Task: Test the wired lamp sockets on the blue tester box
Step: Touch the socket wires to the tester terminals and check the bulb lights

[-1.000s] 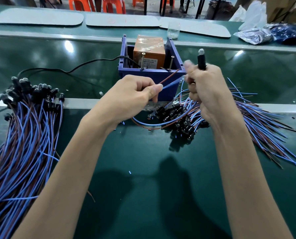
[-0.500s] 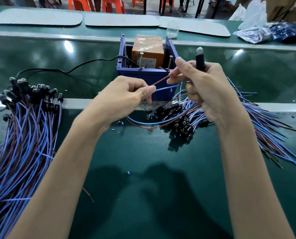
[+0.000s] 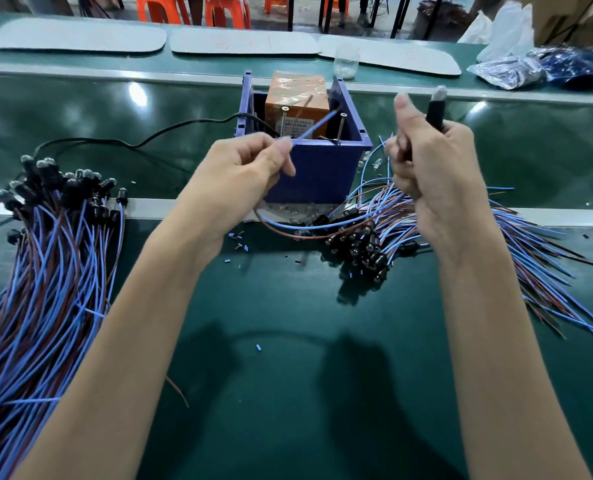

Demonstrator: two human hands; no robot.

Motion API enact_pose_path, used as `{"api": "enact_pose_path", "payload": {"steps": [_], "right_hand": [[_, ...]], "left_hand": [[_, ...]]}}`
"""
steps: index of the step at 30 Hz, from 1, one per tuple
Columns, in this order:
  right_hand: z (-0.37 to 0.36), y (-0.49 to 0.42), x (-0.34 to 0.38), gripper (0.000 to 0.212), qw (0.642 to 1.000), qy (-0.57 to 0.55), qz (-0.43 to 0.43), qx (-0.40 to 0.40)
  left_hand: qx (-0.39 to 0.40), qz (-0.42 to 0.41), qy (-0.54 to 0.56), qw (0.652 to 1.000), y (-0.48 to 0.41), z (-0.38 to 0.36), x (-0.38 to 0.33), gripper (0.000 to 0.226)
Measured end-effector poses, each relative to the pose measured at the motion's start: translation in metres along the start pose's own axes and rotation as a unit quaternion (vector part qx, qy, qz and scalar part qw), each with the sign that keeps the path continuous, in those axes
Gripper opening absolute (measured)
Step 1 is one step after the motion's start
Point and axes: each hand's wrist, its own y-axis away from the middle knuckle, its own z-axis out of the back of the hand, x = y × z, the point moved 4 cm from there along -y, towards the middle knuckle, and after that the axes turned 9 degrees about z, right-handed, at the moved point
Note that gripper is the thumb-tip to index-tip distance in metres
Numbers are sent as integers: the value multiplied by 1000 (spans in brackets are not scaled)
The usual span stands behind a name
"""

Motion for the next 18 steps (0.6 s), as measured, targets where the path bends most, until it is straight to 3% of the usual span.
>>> {"api": "enact_pose_path", "payload": {"steps": [4,7,11,14,18], "right_hand": [[-6,0,-2,39,999,-32,5,-12],[-14,2,-2,21,998,-58,10,8],[-27,9,-7,14,997,-1,-12,74],[-36,16,-11,13,996,21,-12,89],[-37,16,-13,8,997,-37,-22,59]], "left_hand": [[-39,2,26,999,-2,-4,2,34],[-52,21,91,994,-1,-9,3,32],[-29,72,260,962,1,-24,3,30],[-9,90,295,951,4,-38,3,29],[4,90,322,943,7,-45,2,22]]}}
